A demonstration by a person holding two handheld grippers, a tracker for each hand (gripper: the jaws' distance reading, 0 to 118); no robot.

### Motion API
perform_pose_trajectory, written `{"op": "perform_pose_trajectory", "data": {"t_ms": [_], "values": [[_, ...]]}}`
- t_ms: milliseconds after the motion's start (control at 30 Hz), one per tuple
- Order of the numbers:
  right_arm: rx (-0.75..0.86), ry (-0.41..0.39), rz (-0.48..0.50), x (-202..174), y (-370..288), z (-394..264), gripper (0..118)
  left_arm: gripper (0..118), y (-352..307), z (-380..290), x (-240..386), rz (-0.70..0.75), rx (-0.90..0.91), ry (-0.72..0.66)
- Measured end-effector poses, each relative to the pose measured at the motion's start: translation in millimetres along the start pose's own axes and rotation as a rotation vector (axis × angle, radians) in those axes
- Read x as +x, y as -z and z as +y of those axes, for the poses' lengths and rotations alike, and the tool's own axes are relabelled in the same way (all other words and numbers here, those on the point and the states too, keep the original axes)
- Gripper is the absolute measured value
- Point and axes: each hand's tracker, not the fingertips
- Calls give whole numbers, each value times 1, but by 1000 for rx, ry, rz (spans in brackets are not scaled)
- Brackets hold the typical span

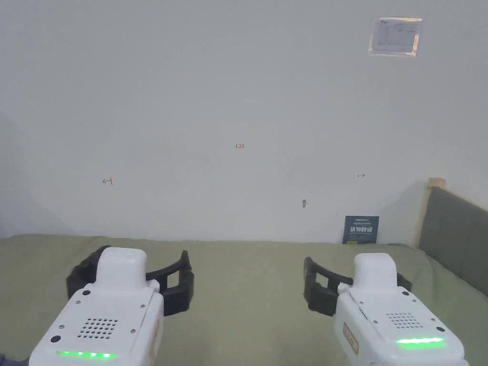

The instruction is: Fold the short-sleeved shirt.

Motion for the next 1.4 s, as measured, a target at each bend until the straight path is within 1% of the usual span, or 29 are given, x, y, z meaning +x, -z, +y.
{"op": "perform_pose_trajectory", "data": {"t_ms": [33,67,100,133,167,267,433,633,733,800,833,900,1067,1167,1233,1300,1400], "values": [[5,-16,-13,-2,-1,0,41,35,0,1,2,0,1,2],[5,-37,-44,-3,0,0,0,0,1,2,4,38,-4,35],[14,-25,-39,-2,0,-1,0,0,1,5,6,100,77,43],[20,-7,-54,1,-3,-1,0,0,-4,4,5,35,35,18],[8,11,-28,3,-4,0,0,0,-5,6,4,1,25,-1],[6,-3,-34,3,-4,0,0,0,-13,10,6,31,35,23],[-7,-5,-26,3,-4,1,0,0,-12,7,2,30,23,-3],[-12,-41,14,-16,-6,3,0,0,-22,3,-10,39,2,-18],[-9,-49,64,-42,-4,2,0,0,-27,-2,-27,85,-12,-20],[-13,-29,137,-64,1,1,0,0,-40,-3,-44,121,-23,-3],[-19,-21,162,-75,3,0,0,0,-36,-7,-52,144,-30,-2],[-24,-31,208,-103,9,-2,0,0,-52,-8,-75,199,-37,-5],[-42,-11,389,-172,13,-11,0,0,-91,-12,-138,368,-55,25],[-44,-15,467,-209,13,-19,0,0,-105,-15,-168,435,-88,26],[-52,-13,512,-227,13,-23,0,0,-107,-19,-180,456,-110,40],[-58,-19,528,-240,15,-27,0,0,-109,-25,-192,466,-154,34],[-78,-34,562,-252,23,-36,0,0,-91,-42,-209,421,-289,6]]}}
